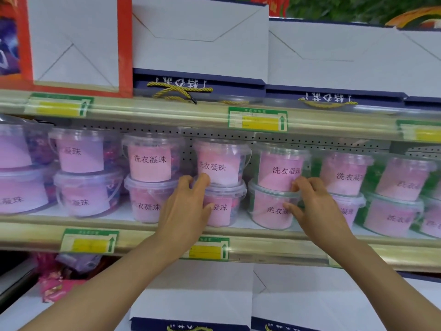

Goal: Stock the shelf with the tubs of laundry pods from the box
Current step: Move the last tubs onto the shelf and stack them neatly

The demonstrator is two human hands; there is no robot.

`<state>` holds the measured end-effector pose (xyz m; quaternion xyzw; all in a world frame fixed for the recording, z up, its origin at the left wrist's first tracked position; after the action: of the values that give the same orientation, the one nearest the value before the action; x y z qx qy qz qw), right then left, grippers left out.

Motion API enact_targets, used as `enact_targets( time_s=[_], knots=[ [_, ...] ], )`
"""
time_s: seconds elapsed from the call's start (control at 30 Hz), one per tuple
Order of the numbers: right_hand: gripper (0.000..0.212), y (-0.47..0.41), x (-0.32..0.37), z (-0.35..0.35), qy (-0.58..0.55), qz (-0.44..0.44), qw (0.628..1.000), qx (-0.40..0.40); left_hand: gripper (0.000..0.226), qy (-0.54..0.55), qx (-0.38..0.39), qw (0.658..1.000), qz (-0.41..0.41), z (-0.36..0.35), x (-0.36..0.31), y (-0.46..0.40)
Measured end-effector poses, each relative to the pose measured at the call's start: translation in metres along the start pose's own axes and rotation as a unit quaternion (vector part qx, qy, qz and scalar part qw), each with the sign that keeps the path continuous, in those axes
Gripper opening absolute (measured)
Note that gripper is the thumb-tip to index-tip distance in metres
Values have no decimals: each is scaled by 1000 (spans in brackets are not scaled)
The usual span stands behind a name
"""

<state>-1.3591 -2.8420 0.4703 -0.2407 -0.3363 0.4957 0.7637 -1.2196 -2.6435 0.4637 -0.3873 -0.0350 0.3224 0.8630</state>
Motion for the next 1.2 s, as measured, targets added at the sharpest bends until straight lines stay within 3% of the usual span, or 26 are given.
enact_targets(
  time_s=[0.1, 0.3, 0.47, 0.7, 0.9, 1.2],
  knots=[
    [46, 6, 14, 6, 21, 9, 999, -38, 51, -6, -17, 1000, -23, 10, 4, 11],
    [53, 11, 94, 10, -7, 139, 983, -119, 57, -82, -91, 991, -53, 52, 46, 24],
    [58, 13, 145, -19, -27, 193, 976, -98, 64, -129, -116, 985, 5, 76, 112, 29],
    [50, 11, 195, -64, -9, 219, 973, -68, 72, -106, -116, 982, 103, 82, 198, 30],
    [41, -7, 212, -87, 17, 200, 978, -64, 49, 14, -70, 989, 126, 73, 222, 25],
    [37, -23, 209, -96, 12, 186, 982, -35, 33, 43, -87, 990, 101, 78, 224, 20]
  ],
)
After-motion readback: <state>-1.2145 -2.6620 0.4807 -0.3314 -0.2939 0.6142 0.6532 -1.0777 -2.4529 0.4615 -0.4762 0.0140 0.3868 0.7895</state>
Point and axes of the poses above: each hand's wrist, its own y-axis away from the middle knuckle, its own z-axis out of the back of the hand, x = y × z, the point moved 7 cm from there along -y, towards the middle knuckle, and after that the axes turned 5 degrees about -y, right-handed, at the moved point
